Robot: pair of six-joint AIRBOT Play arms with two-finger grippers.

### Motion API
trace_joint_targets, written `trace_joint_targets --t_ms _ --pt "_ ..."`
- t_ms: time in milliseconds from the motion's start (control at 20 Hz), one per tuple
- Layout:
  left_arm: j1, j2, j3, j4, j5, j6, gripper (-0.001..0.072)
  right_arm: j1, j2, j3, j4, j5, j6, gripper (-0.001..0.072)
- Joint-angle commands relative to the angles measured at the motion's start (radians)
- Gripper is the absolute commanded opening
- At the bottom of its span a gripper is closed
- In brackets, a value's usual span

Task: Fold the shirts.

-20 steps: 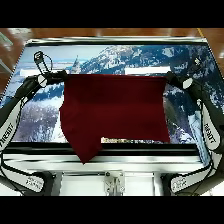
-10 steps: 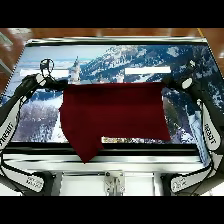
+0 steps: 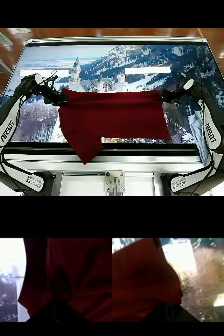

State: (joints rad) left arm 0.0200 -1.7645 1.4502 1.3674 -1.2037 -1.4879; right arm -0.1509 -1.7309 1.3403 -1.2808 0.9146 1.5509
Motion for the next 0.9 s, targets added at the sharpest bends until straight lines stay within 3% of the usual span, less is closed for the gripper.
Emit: trace_joint_targets --t_ms 0,50,100,200,300,500,700,850 --pt "0.006 -0.001 0.002 -0.026 -0.084 0.000 0.0103 -0.004 0.013 0.000 0.001 0.055 0.001 0.0159" --pt "0.015 0.006 0.002 -0.026 -0.116 0.000 0.0258 -0.011 0.033 0.000 0.000 0.063 0.000 0.0361" --pt "0.028 0.019 0.002 -0.026 -0.148 0.000 0.0356 -0.018 0.061 0.000 -0.009 0.075 -0.005 0.0503" --pt "0.058 0.065 0.001 -0.026 -0.209 0.000 0.0414 -0.044 0.132 0.000 -0.050 0.113 -0.011 0.0514" --pt "0.098 0.131 0.000 -0.026 -0.269 0.001 0.0544 -0.094 0.205 0.000 -0.127 0.196 -0.011 0.0515" --pt "0.204 0.304 -0.204 -0.133 -0.355 0.032 0.0532 -0.254 0.274 -0.020 -0.214 0.462 -0.097 0.0514" --pt "0.252 0.499 -0.657 -0.237 -0.208 0.083 0.0520 -0.370 0.320 -0.108 -0.142 0.460 -0.126 0.0514" --pt "0.252 0.548 -0.850 -0.340 -0.102 0.148 0.0520 -0.380 0.321 -0.137 -0.097 0.438 -0.139 0.0514"
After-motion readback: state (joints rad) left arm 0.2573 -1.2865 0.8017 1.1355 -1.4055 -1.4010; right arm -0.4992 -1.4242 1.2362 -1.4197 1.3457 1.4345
